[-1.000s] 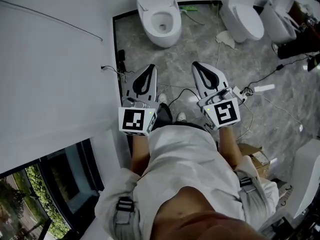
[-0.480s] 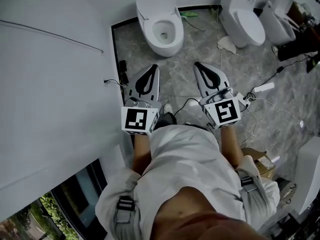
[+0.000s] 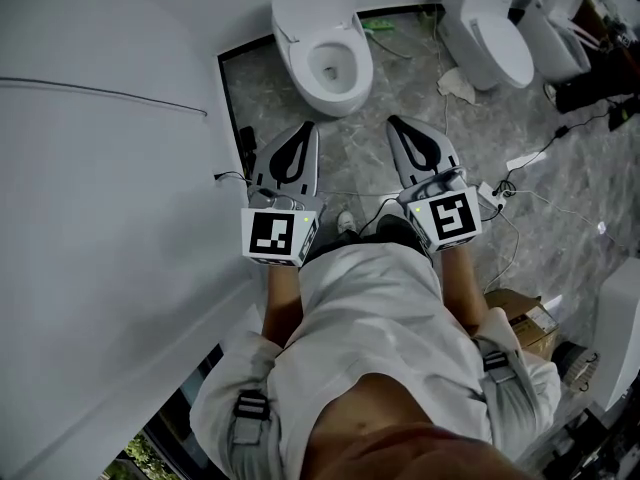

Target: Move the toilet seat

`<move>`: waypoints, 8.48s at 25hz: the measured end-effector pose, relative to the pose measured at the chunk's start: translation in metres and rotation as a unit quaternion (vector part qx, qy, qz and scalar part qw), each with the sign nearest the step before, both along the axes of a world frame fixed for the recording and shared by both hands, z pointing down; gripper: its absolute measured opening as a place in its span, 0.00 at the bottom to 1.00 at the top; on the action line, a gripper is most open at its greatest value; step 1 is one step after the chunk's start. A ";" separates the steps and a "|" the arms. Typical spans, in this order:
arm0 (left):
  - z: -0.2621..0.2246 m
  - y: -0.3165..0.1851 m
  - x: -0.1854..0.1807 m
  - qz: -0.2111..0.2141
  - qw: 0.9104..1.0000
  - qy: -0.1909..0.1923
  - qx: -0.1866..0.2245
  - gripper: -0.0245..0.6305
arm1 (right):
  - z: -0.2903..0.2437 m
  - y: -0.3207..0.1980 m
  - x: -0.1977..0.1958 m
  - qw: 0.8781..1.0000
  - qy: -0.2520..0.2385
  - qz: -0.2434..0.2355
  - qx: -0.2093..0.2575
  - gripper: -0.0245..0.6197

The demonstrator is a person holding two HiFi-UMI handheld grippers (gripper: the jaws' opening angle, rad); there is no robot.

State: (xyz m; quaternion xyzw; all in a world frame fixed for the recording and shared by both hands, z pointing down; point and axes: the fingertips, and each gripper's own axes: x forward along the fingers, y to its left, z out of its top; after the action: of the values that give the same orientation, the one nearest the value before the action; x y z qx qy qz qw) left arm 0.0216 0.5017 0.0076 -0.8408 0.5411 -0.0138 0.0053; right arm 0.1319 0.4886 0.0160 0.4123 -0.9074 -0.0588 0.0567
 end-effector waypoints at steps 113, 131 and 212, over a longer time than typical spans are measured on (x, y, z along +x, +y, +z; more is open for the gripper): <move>0.459 -0.502 -0.092 0.005 0.972 0.000 -0.234 0.08 | 0.466 -0.484 -0.055 0.938 0.093 0.134 -0.308 0.07; 0.565 -0.488 -0.083 -0.020 0.955 -0.001 -0.295 0.08 | 0.571 -0.475 -0.039 0.915 0.095 0.148 -0.362 0.07; 0.778 -0.430 -0.086 -0.116 0.849 0.061 -0.512 0.69 | 0.764 -0.446 -0.003 0.824 0.065 0.207 -0.524 0.63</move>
State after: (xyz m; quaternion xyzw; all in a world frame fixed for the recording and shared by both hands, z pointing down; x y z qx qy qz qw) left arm -0.0641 0.0718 0.7856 -0.6547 0.5499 -0.2377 -0.4609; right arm 0.1289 0.0425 0.7799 0.4940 -0.6892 0.4118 0.3337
